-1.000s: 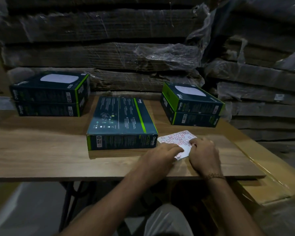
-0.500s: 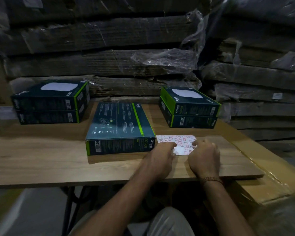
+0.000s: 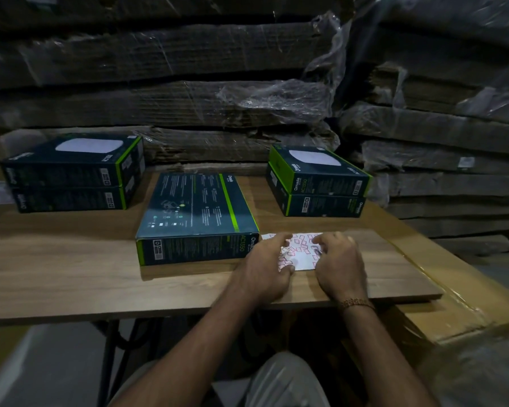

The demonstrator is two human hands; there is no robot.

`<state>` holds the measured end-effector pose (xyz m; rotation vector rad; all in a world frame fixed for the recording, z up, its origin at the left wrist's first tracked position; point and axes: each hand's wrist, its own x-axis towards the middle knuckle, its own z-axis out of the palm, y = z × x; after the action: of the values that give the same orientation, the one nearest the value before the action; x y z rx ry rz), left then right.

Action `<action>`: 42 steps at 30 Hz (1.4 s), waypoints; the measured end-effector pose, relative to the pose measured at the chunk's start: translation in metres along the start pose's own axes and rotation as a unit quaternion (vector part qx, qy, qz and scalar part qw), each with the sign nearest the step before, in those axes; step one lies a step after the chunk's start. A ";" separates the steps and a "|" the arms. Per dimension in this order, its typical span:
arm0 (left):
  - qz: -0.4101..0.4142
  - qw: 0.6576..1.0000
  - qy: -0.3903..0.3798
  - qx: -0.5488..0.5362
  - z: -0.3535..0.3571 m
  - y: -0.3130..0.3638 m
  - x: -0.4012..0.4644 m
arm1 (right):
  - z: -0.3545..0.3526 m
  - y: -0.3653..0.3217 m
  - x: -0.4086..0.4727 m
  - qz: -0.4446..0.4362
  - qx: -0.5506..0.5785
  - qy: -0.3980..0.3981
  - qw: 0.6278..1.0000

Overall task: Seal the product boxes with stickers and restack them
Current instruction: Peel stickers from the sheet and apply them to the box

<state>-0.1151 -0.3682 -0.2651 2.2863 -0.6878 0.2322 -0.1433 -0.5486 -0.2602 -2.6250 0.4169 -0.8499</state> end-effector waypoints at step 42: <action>0.065 0.981 -0.072 0.171 0.001 0.011 -0.003 | 0.003 0.000 0.012 -0.053 0.034 -0.077 0.995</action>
<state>-0.1230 -0.3739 -0.2601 2.6059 -0.9348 0.2666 -0.1322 -0.5525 -0.2570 -2.6446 0.2047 -0.6742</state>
